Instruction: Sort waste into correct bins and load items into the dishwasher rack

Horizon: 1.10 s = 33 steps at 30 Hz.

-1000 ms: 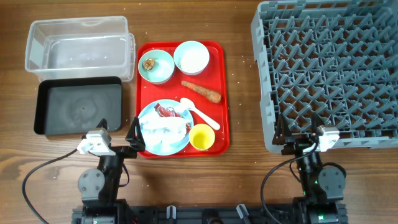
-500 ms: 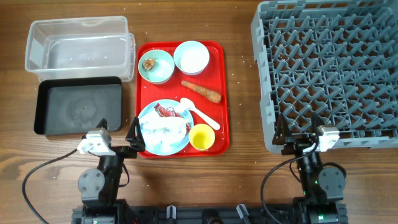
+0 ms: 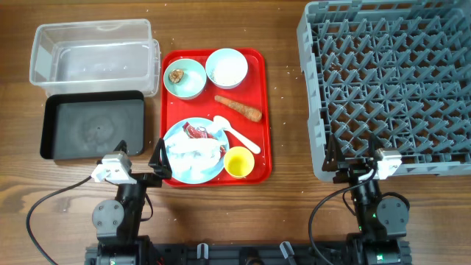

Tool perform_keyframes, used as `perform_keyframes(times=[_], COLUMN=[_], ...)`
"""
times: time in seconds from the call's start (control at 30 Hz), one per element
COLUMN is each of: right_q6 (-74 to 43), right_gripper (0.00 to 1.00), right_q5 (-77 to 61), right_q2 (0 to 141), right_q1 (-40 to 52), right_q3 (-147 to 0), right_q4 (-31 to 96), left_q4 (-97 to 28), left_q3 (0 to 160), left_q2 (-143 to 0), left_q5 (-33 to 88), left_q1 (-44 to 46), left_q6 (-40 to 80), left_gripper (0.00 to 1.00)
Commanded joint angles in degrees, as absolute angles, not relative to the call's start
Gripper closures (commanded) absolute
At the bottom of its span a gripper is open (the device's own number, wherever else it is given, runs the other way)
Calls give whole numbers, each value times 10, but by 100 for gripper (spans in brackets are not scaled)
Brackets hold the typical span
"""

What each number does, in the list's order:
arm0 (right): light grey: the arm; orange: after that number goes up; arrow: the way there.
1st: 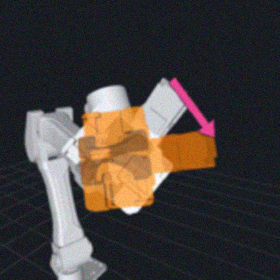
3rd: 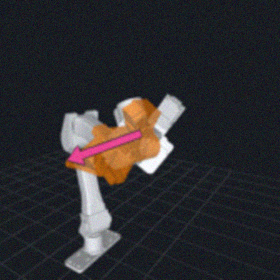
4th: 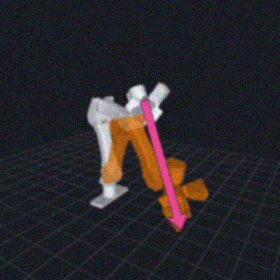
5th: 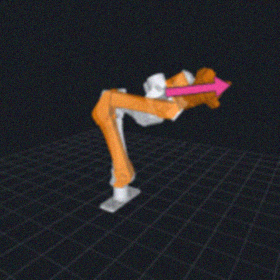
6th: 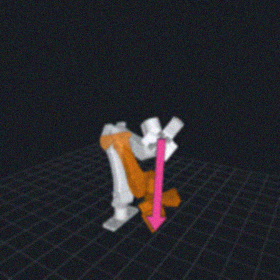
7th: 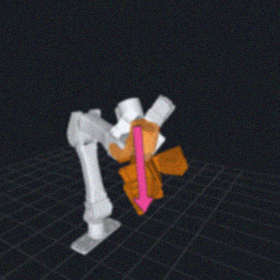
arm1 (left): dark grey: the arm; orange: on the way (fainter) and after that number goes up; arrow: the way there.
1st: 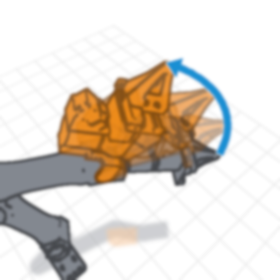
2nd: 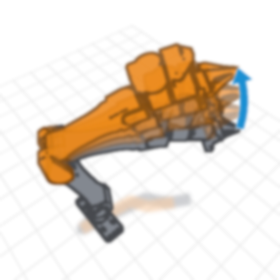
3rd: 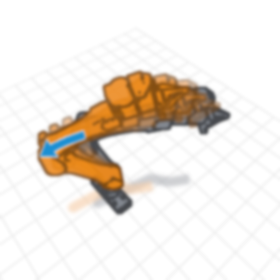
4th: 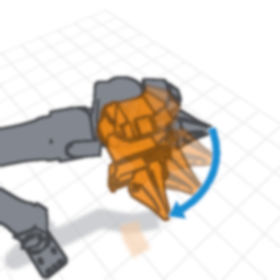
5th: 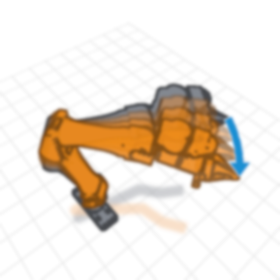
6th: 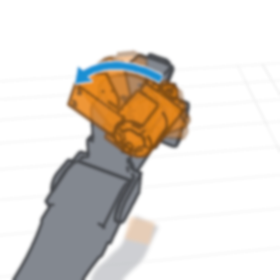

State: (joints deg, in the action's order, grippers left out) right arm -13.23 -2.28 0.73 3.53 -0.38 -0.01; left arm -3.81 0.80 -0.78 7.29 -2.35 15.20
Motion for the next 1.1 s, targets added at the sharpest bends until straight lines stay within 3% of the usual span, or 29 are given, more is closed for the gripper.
perform_keyframes(times=[0.0,0.6,1.07], right_q6=[-137,-154,-101], right_gripper=[0,0,0], right_q5=[-15,-16,-200], right_q2=[4,4,33], right_q1=[33,33,33], right_q3=[-3,-3,-97], right_q4=[-3,-4,-31], left_q4=[-38,-38,1], left_q3=[3,3,76], left_q2=[-4,-4,-15], left_q5=[67,68,126], left_q1=[-21,-21,-21], left_q6=[155,155,154], left_gripper=[0,0,0])
